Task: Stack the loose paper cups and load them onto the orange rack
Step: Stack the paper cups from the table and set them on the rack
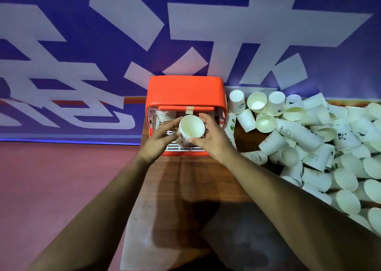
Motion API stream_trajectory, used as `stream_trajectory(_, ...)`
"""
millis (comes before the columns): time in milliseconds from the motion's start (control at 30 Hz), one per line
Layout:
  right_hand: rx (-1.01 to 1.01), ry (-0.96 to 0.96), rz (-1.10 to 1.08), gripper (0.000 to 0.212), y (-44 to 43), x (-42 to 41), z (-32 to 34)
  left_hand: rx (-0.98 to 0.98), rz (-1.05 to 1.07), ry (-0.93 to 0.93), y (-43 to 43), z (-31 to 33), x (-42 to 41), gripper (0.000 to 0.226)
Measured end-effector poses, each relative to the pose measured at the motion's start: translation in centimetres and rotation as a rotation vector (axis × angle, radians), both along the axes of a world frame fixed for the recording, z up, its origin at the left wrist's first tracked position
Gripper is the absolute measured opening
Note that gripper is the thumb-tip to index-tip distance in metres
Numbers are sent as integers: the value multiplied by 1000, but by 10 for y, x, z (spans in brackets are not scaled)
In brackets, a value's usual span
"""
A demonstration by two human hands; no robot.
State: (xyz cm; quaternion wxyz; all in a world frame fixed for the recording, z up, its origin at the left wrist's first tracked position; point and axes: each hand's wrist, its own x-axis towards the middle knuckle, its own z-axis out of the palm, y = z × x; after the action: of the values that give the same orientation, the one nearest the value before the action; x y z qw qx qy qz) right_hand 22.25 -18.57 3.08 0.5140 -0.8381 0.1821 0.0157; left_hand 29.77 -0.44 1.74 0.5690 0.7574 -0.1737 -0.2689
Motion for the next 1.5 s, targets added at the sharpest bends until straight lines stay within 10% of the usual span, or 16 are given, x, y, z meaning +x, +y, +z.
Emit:
stream_trajectory(833, -154, 246, 26, 92, 26, 7, -58, 184, 78, -29, 8, -83, -1, 40)
stream_trajectory(1000, -203, 139, -56, 56, -3, -45, -40, 177, 244, -202, 1, -69, -27, 21)
stream_trajectory(1367, -471, 160, -301, 40, -143, -200, -39, 186, -237, -285, -126, -39, -122, 10)
stream_trajectory(1500, -463, 153, -312, 43, -182, -219, -39, 393, -260, -344, -186, -47, -139, 39)
